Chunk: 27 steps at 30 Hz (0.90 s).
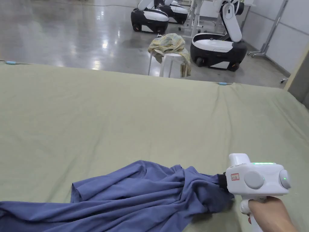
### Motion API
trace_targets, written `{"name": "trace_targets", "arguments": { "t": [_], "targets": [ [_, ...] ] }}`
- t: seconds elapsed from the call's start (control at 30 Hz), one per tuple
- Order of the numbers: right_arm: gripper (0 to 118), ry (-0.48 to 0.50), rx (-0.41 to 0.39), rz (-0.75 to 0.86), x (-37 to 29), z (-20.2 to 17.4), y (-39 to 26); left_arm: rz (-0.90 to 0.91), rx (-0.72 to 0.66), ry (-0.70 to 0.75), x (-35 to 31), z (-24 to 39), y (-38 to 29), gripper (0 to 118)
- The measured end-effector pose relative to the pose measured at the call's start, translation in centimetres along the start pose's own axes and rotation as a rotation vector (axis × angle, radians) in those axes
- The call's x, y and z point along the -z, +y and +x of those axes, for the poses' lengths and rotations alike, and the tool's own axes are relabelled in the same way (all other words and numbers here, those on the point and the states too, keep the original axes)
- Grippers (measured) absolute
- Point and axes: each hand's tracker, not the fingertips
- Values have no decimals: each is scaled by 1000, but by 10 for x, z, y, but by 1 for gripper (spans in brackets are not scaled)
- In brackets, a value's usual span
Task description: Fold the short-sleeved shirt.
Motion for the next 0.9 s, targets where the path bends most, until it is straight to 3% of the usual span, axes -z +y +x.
{"name": "trace_targets", "arguments": {
  "t": [0.1, 0.23, 0.33, 0.53, 0.73, 0.9],
  "targets": [
    [4, -9, -6, 102, -36, 2, 6, 160, -17, -142, -3, -3, 6, 9],
    [4, -32, 25, 270, -109, 8, 33, 252, 5, -86, -18, 5, 36, 9],
    [4, 30, 54, 350, -158, 15, 60, 303, 36, -54, -41, 20, 66, 9],
    [4, -14, -15, 642, -279, 10, 120, 530, 59, -8, -102, 36, 146, 9],
    [4, -14, 49, 813, -367, 28, 193, 692, 61, 17, -156, 50, 237, 9],
    [4, -98, 86, 933, -402, 38, 232, 801, 10, -13, -185, 55, 302, 9]
  ]
}}
